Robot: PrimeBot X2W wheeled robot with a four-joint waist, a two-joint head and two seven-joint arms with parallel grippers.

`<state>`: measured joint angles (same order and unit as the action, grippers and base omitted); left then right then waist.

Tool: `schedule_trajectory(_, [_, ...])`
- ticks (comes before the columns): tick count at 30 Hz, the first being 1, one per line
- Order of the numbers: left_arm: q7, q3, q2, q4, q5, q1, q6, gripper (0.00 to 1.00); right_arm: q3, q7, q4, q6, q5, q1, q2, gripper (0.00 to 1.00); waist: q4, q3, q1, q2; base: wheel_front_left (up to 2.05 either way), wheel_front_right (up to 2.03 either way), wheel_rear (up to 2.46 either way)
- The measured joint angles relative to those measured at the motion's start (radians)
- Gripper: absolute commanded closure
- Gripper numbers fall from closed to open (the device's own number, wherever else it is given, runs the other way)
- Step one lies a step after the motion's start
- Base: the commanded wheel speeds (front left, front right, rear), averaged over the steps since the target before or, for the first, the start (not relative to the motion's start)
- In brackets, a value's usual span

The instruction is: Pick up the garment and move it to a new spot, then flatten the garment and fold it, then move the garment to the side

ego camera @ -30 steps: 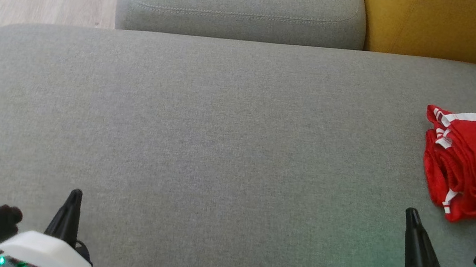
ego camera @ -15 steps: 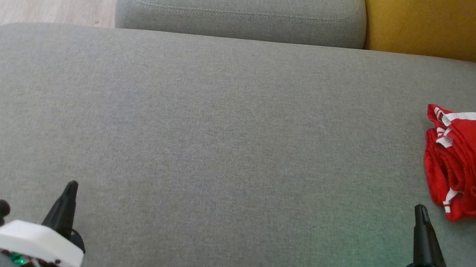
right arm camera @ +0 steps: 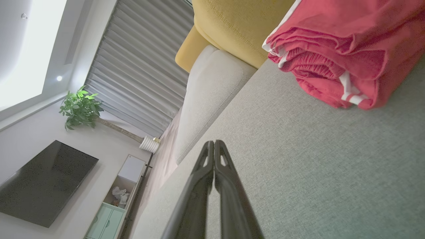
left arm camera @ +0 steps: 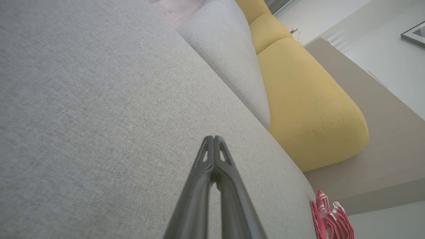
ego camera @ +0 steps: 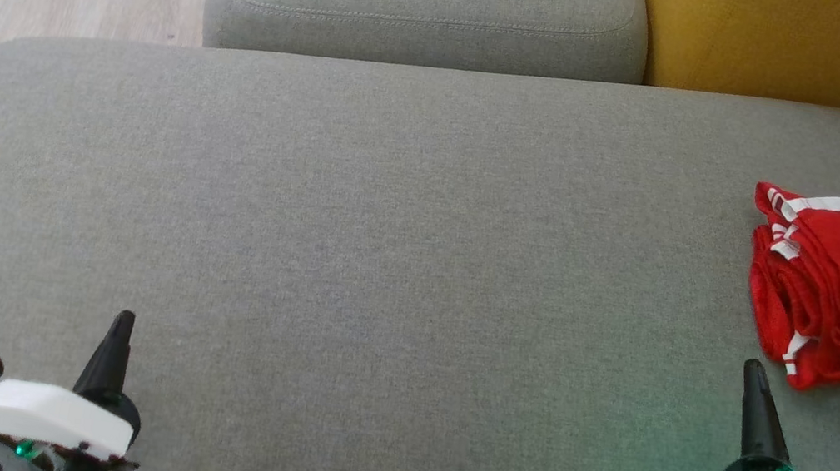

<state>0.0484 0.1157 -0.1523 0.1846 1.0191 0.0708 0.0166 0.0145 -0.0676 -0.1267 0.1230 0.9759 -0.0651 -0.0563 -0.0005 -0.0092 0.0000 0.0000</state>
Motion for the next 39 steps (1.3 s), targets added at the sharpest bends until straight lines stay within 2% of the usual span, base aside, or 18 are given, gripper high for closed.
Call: schedule_trajectory(39, [-0.088,-0.102,0.06,0.057,0.407,-0.078,-0.088,1.0,0.052,-0.003,-0.096,0.0,0.439,0.08,-0.004,1.0,0.0,0.008,0.0,0.0,0.0,0.0,0.0])
